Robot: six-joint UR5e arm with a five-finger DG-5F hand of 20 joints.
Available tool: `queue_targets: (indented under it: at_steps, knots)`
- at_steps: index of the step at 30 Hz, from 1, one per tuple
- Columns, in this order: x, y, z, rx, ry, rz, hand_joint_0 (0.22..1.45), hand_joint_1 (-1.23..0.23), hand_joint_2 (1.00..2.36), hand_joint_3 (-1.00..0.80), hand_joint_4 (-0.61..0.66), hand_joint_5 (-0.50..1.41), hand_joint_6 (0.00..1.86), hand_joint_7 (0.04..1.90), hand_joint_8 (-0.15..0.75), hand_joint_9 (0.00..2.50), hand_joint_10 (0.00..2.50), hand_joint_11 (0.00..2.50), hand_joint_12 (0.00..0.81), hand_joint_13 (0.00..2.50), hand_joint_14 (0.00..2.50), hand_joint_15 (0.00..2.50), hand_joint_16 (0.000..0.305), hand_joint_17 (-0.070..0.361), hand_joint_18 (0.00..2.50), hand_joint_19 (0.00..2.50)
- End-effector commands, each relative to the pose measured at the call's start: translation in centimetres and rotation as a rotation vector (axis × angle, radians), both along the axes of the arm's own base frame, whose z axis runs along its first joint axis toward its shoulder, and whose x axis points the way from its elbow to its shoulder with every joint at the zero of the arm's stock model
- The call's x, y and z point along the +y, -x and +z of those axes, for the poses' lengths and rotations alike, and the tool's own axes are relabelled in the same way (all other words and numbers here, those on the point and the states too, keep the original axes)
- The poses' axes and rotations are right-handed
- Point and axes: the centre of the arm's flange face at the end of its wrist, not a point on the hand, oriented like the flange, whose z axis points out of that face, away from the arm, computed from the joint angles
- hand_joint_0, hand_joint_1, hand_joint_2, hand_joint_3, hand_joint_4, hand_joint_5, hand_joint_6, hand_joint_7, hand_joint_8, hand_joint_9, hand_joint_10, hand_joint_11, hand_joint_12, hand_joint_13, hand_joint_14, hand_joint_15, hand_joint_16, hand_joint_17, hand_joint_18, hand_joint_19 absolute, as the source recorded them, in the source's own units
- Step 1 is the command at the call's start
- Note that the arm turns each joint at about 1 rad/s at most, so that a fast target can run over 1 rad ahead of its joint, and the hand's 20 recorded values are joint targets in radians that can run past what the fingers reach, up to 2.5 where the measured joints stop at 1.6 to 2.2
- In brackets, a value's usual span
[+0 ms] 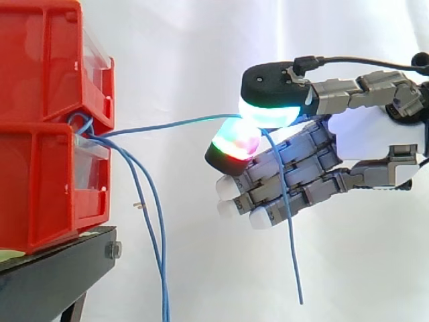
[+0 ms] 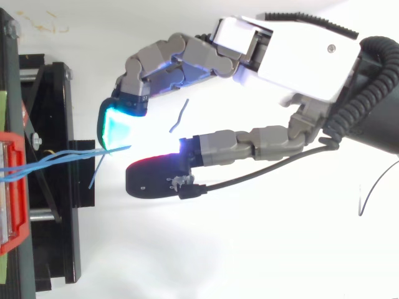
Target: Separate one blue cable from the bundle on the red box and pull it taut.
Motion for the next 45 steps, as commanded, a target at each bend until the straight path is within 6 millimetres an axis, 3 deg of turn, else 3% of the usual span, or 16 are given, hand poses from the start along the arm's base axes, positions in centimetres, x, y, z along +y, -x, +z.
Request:
queue_targets:
  at_steps: [1, 22, 30, 45]
  knots:
    - [0.03, 0.00, -0.01, 0.000, 0.000, 0.000, 0.60, -0.81, 1.02, 0.05, 0.23, -0.16, 0.85, 0.89, 0.375, 0.76, 0.01, 0.42, 0.422, 0.53, 0.00, 0.17, 0.051, 0.115, 0.56, 0.19]
    - [0.03, 0.00, -0.01, 0.000, 0.000, 0.000, 0.60, -0.80, 1.02, 0.06, 0.22, -0.16, 0.85, 0.89, 0.376, 0.77, 0.01, 0.42, 0.423, 0.53, 0.01, 0.17, 0.051, 0.116, 0.57, 0.19]
    - [-0.09, 0.01, -0.01, 0.000, 0.000, -0.001, 0.60, -0.80, 1.02, 0.06, 0.22, -0.16, 0.85, 0.89, 0.392, 0.92, 0.02, 0.82, 0.426, 0.55, 0.01, 0.19, 0.051, 0.115, 0.57, 0.19]
    - [0.03, 0.00, -0.01, 0.000, 0.000, 0.000, 0.61, -0.79, 1.02, 0.05, 0.22, -0.16, 0.86, 0.88, 0.397, 0.96, 0.01, 0.91, 0.426, 0.56, 0.01, 0.20, 0.051, 0.114, 0.58, 0.18]
